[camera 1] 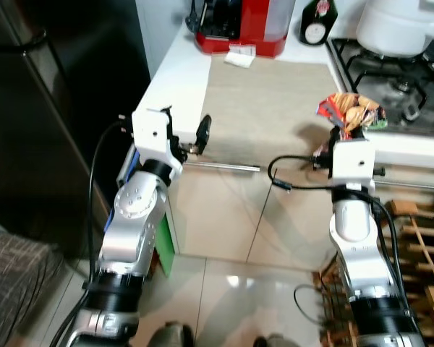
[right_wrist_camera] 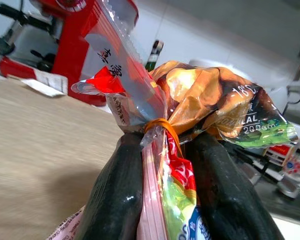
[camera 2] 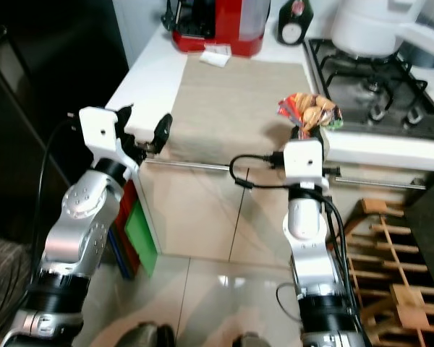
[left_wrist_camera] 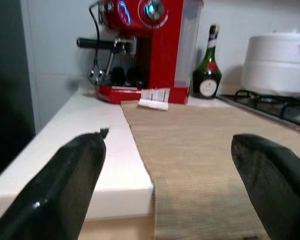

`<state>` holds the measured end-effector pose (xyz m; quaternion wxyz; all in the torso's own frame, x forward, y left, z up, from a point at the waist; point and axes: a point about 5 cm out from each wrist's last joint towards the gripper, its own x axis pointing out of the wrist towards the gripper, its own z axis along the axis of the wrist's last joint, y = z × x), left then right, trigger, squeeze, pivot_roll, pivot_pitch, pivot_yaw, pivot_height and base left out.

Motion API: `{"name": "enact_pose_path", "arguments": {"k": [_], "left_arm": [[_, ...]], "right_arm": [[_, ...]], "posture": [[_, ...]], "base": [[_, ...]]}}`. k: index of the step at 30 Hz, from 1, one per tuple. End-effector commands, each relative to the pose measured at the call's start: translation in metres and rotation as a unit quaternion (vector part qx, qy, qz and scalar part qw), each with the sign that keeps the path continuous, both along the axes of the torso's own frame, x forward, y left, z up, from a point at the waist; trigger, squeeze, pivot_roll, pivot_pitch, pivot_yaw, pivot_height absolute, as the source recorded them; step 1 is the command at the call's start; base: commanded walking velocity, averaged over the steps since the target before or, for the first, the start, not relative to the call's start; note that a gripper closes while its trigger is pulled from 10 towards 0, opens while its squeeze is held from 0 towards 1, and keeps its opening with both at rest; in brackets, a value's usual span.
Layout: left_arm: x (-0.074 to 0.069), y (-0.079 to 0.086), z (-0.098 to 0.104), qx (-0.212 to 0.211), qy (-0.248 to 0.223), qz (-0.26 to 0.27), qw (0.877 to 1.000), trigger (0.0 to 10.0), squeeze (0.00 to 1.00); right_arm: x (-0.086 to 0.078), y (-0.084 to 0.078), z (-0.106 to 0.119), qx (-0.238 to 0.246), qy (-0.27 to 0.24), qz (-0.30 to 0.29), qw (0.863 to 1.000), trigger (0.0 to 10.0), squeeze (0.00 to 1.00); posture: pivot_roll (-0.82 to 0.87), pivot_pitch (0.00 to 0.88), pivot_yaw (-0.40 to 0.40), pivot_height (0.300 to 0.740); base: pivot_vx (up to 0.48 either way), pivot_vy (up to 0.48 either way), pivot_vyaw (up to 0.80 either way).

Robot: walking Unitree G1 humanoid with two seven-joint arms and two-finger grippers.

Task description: Restocking fridge

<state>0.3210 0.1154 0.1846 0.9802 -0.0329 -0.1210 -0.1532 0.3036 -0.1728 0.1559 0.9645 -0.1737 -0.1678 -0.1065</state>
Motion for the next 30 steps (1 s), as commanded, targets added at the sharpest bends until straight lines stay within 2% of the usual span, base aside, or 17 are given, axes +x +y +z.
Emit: {"name": "enact_pose_path", "arguments": {"k": [1, 30], "left_arm": [[0.0007, -0.0006, -0.0001, -0.002, 0.001, -0.004, 1.0, 10.0, 0.0], [0.0015, -0.0024, -0.0019, -0.007, 0.004, -0.007, 1.0, 10.0, 0.0]], "right_arm": [[0.0005, -0.0025, 0.003, 0.005, -0.003, -0.002, 1.0, 0.0, 0.0], [0.0017, -0.0069, 0.0022, 0.004, 0.006, -0.006, 1.0, 0.0, 0.0]], "posture": [[-0.02, 0.0, 0.016, 0.74], [-0.04, 0.0, 0.018, 0.74]], "base": [[-0.277, 0.0, 0.0], [-0.279, 0.0, 0.0]]}}
